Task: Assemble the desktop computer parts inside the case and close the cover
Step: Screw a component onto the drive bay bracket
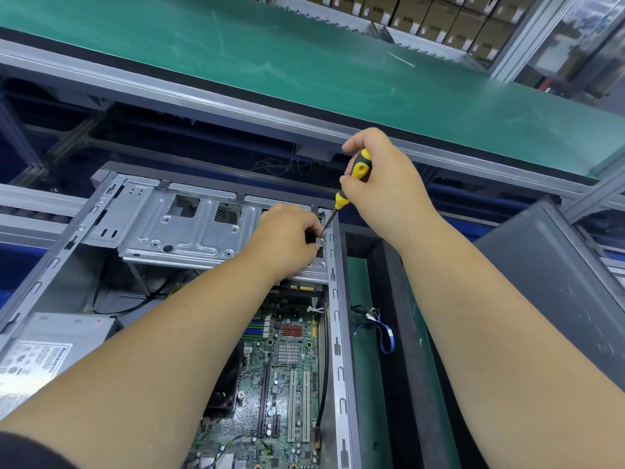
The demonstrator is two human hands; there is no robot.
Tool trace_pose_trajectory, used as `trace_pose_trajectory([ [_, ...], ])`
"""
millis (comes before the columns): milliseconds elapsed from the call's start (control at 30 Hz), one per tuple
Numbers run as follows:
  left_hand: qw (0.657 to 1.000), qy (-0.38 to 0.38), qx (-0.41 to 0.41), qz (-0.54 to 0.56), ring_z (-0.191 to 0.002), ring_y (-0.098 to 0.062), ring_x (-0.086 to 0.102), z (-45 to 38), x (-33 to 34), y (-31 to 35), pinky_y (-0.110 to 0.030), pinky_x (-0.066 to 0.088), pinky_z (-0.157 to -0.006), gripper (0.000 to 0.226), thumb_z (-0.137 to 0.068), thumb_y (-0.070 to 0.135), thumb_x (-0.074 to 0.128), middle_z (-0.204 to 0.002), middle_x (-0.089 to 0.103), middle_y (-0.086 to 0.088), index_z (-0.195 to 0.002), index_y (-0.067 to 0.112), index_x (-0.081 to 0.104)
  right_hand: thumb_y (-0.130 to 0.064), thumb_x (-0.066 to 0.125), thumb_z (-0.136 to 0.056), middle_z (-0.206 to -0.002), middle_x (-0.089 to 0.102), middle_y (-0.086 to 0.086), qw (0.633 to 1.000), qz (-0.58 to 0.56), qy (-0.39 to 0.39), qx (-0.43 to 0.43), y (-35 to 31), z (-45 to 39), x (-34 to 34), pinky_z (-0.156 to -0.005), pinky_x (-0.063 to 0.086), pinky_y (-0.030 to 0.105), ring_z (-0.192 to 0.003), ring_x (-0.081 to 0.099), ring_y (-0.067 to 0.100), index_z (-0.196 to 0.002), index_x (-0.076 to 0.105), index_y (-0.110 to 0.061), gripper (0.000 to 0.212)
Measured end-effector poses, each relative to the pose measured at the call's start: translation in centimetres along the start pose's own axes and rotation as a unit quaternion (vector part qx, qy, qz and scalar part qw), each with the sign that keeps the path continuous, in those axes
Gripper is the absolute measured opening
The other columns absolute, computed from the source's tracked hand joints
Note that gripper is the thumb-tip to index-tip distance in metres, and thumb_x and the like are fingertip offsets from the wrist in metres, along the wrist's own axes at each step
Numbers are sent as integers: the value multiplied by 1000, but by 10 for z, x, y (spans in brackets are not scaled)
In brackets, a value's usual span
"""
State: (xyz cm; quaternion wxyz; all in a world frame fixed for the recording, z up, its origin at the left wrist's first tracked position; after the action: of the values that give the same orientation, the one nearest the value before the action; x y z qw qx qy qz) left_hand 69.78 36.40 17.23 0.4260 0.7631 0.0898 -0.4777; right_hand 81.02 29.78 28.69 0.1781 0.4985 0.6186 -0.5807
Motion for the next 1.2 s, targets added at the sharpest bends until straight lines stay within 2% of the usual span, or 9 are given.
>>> trace_pose_trajectory([
  [233, 1000, -1, -7, 14, -113, -19, 46, 1, 1, -1, -39, 41, -100, 16, -84, 25, 70, -105, 63, 10, -98, 33, 68, -11, 61, -89, -107, 61, -6, 1000, 12, -10, -6, 2, 2, 5, -76, 48, 30, -91, 57, 14, -121, 50, -28, 37],
  [433, 1000, -4, -6, 12, -114, -20, 46, 0, 0, 1, -40, 40, -102, 17, -85, 24, 69, -108, 64, 9, -100, 32, 70, -11, 62, -90, -110, 60, -6, 1000, 12, -12, -5, 6, 6, 9, -70, 41, 20, -91, 56, 13, -123, 50, -27, 38],
  [700, 1000, -7, -9, -5, -114, -21, 46, 1, -1, 1, -39, 41, -101, 16, -85, 27, 68, -107, 62, 8, -101, 30, 68, -12, 62, -90, -107, 61, -7, 1000, -5, -3, -8, 2, 3, 6, -77, 48, 27, -92, 57, 13, -120, 51, -29, 36],
  [833, 1000, -7, -11, 3, -114, -21, 46, 1, -2, 2, -38, 41, -101, 16, -85, 26, 68, -109, 63, 8, -101, 31, 68, -11, 62, -90, -108, 60, -6, 1000, 7, -10, -8, 4, 3, 10, -73, 44, 23, -91, 57, 13, -120, 50, -28, 37],
  [1000, 1000, -2, -12, 5, -114, -21, 46, 1, -2, 1, -39, 41, -101, 17, -85, 27, 69, -109, 63, 8, -101, 32, 69, -12, 62, -89, -108, 61, -7, 1000, 10, -7, -6, 7, 4, 9, -76, 46, 25, -92, 56, 12, -121, 50, -29, 38],
  [1200, 999, 1, -11, -43, -116, -23, 44, -2, -1, -1, -37, 37, -102, 20, -84, 35, 69, -113, 59, 7, -104, 35, 69, -12, 62, -89, -108, 61, -7, 1000, 9, 3, -11, 5, 3, 5, -77, 46, 25, -92, 56, 13, -121, 51, -28, 38],
])
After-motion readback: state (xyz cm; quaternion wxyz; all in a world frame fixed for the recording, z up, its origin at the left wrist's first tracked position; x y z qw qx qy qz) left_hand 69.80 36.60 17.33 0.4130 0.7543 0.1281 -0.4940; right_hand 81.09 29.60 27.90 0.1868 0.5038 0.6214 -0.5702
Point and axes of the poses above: each hand's wrist, its own z-axis away from the middle knuckle, its own x-axis out of the palm, y = z × x, the point moved 4 cm from there along -z, towards the middle knuckle
